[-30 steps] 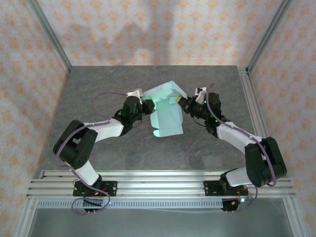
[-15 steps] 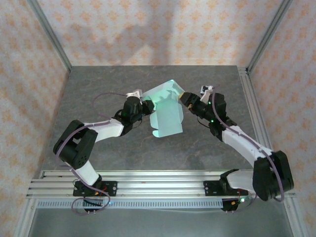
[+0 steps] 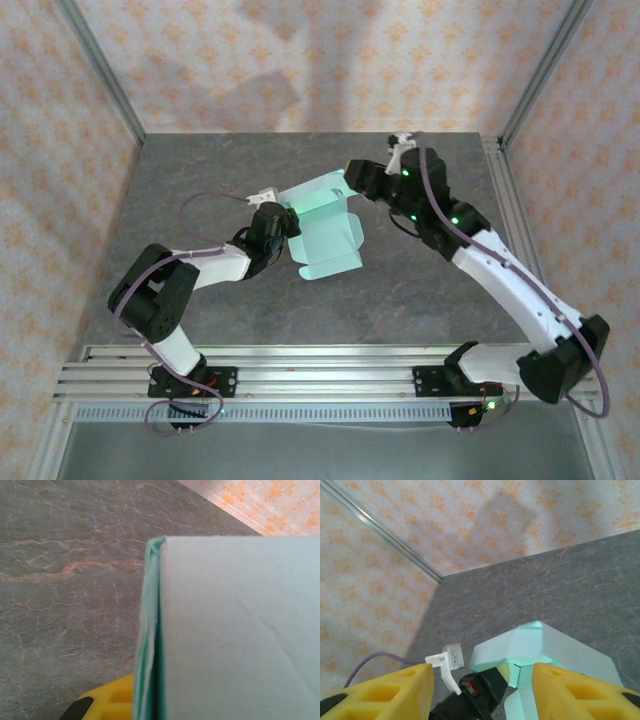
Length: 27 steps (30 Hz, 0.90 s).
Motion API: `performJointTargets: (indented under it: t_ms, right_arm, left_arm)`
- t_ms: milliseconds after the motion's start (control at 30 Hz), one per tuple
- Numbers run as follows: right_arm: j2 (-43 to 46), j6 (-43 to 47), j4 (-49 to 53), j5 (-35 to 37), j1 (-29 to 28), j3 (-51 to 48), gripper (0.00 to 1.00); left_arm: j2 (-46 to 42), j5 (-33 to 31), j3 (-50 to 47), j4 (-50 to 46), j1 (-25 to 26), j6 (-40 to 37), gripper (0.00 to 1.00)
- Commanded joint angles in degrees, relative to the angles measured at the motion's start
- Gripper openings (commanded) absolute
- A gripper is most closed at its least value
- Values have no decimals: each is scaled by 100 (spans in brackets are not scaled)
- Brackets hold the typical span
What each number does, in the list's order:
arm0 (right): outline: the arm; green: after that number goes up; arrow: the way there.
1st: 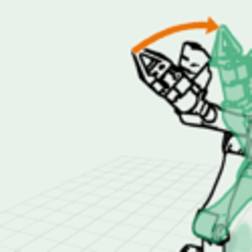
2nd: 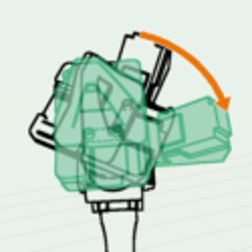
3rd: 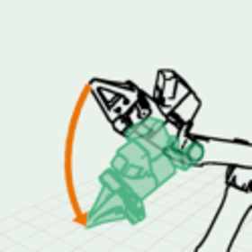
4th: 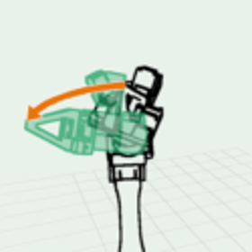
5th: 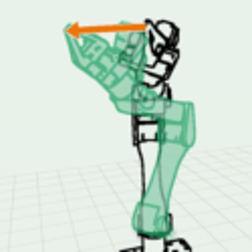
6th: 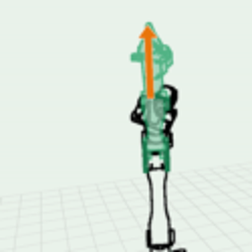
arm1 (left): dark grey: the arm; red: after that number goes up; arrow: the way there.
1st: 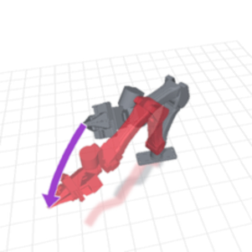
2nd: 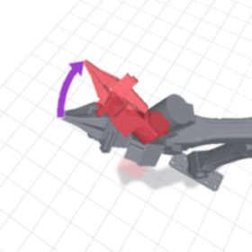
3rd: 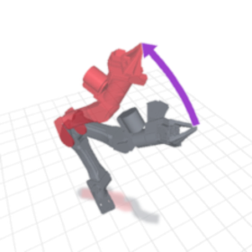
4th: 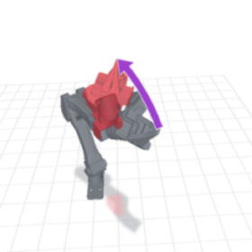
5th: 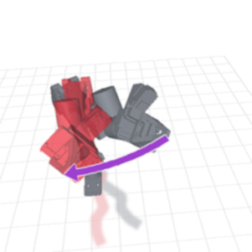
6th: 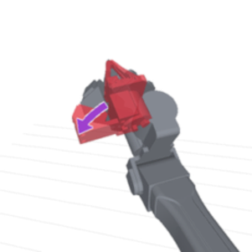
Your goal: Fold the paper box
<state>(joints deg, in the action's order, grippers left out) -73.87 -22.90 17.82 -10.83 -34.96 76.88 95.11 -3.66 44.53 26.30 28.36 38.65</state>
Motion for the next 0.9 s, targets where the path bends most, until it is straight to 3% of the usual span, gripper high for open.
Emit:
performJointTargets:
  t_ms: [0,233,467,633,867]
  right_arm:
    - [-712,344,1214,687,-228,813,51]
    - [-2098,350,2336,752,-432,2363,48]
    - [-2787,35,3068,1094,-433,2942,42]
    - [-3105,-103,3171,858,-424,3068,31]
    - [-3305,-343,3166,744,-359,3166,30]
  left_arm:
    - [-186,-502,-17,-29,80,-291,0]
    - [-201,-486,-9,-37,86,-376,0]
    - [-274,-615,-62,-50,98,-499,0]
    - [-300,-635,-61,-44,109,-567,0]
    - [-328,-618,-64,-64,118,-627,0]
